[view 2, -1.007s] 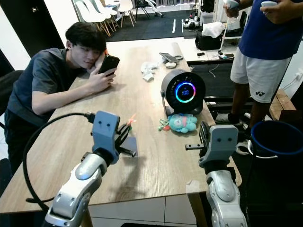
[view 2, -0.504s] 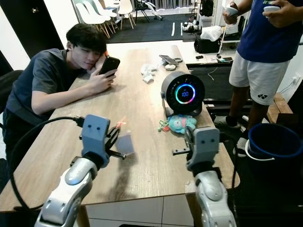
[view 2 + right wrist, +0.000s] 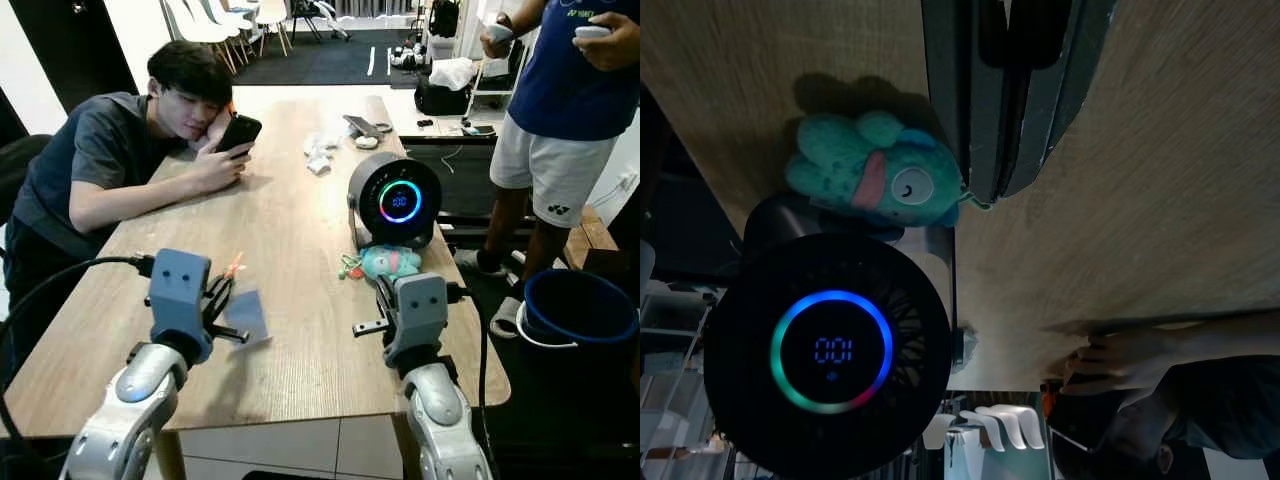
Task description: Hang keys on a hook
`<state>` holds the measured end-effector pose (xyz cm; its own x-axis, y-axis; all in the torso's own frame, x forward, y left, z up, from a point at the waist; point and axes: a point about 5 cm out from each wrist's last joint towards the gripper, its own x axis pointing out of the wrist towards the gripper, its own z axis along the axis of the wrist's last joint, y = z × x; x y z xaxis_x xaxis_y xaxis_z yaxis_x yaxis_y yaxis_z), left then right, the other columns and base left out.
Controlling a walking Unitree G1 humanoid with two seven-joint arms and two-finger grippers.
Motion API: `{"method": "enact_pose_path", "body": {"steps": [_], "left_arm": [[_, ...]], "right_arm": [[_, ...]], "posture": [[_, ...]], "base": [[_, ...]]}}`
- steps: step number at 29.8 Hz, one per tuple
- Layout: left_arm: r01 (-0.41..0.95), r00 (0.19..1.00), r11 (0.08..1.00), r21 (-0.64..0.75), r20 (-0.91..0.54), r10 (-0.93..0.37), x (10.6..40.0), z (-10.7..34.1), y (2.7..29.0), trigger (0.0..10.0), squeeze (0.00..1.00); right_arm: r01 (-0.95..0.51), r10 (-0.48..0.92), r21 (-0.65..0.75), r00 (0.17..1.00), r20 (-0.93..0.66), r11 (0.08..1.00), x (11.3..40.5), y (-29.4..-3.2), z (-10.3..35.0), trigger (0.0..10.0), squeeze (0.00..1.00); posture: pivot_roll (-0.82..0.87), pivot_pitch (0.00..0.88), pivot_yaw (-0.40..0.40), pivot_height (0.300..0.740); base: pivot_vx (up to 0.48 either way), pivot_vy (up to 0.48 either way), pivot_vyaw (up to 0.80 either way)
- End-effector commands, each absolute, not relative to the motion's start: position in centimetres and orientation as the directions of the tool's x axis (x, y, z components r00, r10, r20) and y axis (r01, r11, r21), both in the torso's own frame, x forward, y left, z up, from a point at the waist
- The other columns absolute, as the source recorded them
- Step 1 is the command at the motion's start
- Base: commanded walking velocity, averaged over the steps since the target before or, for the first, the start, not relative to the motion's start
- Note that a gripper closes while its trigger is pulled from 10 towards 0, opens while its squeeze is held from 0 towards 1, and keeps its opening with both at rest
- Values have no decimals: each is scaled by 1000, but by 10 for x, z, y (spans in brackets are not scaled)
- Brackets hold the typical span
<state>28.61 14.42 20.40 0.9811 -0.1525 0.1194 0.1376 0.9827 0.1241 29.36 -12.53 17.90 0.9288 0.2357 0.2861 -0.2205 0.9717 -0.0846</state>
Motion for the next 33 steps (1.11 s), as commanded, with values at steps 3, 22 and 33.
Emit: {"method": "enact_pose_path", "body": {"steps": [3, 22, 33], "left_arm": [[139, 986, 981, 138, 74, -150, 286, 196, 149, 10000, 0], [185, 977, 976, 111, 83, -195, 298, 201, 139, 10000, 0], [158, 981, 986, 48, 108, -162, 300, 199, 131, 10000, 0]], "right_arm": [[-233, 243, -69, 930, 277, 970, 293, -121, 173, 10000, 0], [-177, 191, -73, 933, 304, 981, 292, -130, 173, 10000, 0], [-206, 236, -126, 922, 308, 970, 297, -134, 182, 10000, 0]], "posture": [[94, 149, 72, 740], [42, 127, 93, 740], [6, 121, 22, 740]], "base": [[0, 0, 0], [0, 0, 0], [0, 0, 0]]}}
